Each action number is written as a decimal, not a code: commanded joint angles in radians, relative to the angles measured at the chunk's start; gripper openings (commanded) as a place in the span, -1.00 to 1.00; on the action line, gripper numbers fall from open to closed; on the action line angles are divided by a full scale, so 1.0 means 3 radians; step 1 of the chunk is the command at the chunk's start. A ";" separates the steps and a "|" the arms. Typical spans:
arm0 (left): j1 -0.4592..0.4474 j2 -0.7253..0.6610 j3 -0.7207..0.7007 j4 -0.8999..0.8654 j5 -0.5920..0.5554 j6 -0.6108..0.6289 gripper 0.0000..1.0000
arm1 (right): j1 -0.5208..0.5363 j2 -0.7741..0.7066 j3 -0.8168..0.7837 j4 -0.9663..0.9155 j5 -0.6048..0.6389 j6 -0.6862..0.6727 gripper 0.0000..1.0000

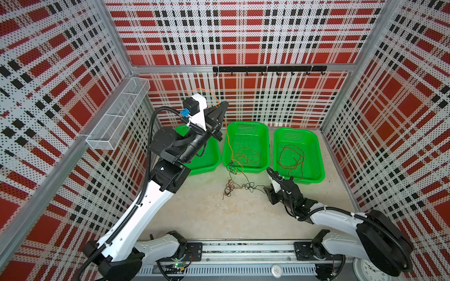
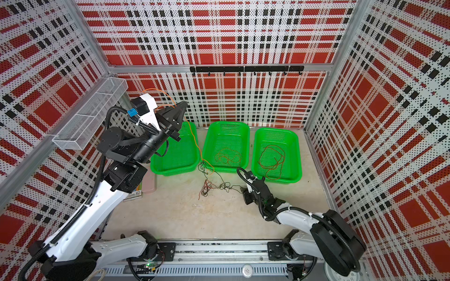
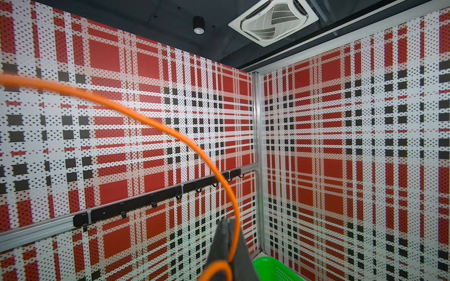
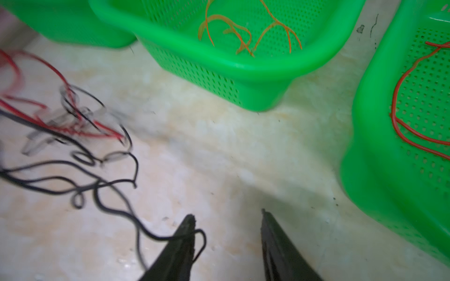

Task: Untangle and sort cables by color
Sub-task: Untie the cable.

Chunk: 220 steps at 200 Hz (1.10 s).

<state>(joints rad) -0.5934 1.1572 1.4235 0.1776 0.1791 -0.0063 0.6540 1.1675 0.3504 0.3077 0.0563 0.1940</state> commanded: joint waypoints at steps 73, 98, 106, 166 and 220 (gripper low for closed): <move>-0.0335 0.0105 -0.0076 0.0035 0.0294 -0.0020 -1.00 | 0.0049 -0.0388 0.0596 0.0350 -0.0943 -0.0753 0.29; -0.0411 0.0123 -0.0082 0.0029 0.0316 -0.0021 -1.00 | 0.0078 -0.0099 0.0858 0.0307 -0.1236 -0.0877 0.28; -0.0441 0.0129 -0.0081 0.0029 0.0309 -0.0022 -1.00 | 0.0094 -0.0003 0.0911 0.0321 -0.1278 -0.0904 0.28; -0.0680 0.0156 -0.0031 0.0006 0.0282 0.0021 -1.00 | 0.0209 0.0472 0.0980 0.0790 -0.1565 -0.0911 0.30; -0.0823 0.0203 0.0048 0.0047 0.0227 0.0050 -1.00 | 0.0306 0.0854 0.1012 0.1289 -0.1446 -0.0814 0.24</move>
<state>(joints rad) -0.8246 1.2114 1.4090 0.1772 0.2543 -0.0086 0.7368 1.3895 0.6445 0.5621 -0.3794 -0.0586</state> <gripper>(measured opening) 0.048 0.638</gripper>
